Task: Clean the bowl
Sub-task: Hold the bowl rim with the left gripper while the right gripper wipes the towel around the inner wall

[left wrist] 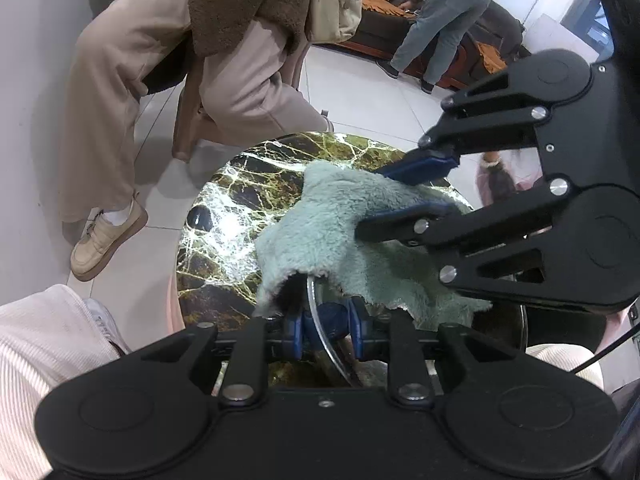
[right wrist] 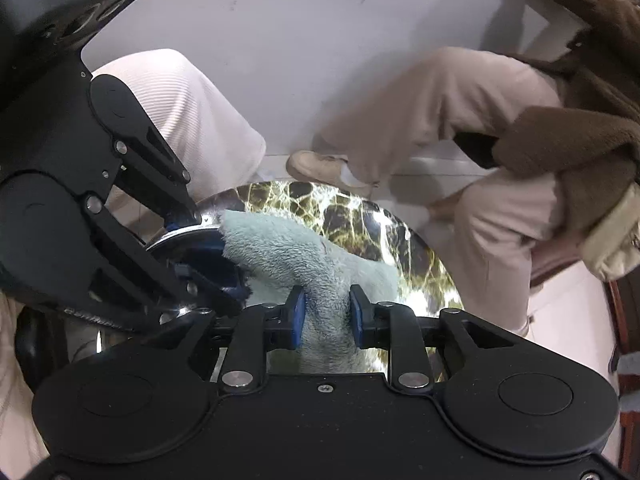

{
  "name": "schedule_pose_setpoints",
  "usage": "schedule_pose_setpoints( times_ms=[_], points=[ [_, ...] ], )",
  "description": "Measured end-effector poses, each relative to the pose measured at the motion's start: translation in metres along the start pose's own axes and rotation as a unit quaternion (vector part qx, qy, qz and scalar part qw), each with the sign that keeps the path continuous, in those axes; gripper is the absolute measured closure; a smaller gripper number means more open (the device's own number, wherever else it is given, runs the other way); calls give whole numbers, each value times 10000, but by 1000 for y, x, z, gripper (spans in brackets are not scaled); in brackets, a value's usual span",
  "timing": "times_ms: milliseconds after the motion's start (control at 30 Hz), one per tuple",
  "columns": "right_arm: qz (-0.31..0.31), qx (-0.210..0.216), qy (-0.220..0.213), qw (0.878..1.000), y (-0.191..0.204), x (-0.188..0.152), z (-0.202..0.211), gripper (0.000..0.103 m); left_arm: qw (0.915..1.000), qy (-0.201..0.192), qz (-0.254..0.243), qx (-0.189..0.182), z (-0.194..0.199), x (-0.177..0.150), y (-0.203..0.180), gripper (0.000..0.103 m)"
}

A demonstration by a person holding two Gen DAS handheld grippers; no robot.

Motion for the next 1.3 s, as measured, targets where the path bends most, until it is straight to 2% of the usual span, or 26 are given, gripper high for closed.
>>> schedule_pose_setpoints(
  times_ms=[233, 400, 567, 667, 767, 900, 967, 1100, 1200, 1300],
  points=[
    [-773, 26, 351, 9964, -4, -51, 16, 82, 10000, -7, 37, -34, 0, -2, 0, 83],
    [-199, -286, 503, 9981, 2, -39, 16, 82, 9998, 21, -171, 57, 1, 0, -3, 82],
    [-18, -214, 195, 9996, 0, -8, 3, 81, 9995, 26, -277, 136, 1, 0, -6, 81],
    [-324, -118, 184, 9992, -5, -17, 1, 81, 9996, -2, -240, 131, 0, -1, -5, 81],
    [-718, -92, 295, 9969, -7, -40, 7, 81, 9997, -29, -191, 125, 0, -1, -4, 81],
    [-943, -10, 390, 9948, 2, -61, 22, 80, 9997, -1, -211, 73, -2, 0, -6, 81],
    [-661, -185, 534, 9962, 6, -57, 22, 78, 9994, -13, -312, 144, -1, 0, -8, 81],
    [-357, -388, 357, 9980, 0, -30, 14, 78, 9989, -1, -429, 202, 0, 0, -8, 81],
    [-420, -272, 105, 9987, -4, -10, 5, 79, 9987, -16, -451, 254, 1, -1, -9, 81],
    [-785, -147, 75, 9968, -9, -17, 0, 79, 9989, -50, -386, 258, 1, -2, -7, 81]
  ],
)
Point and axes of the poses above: each gripper's, at about its wrist camera, not at the fingertips, and z roughly against the way its jaws point, y to its left, x to its top, the point moved 8 cm from there along -z, roughly the way its jaws point
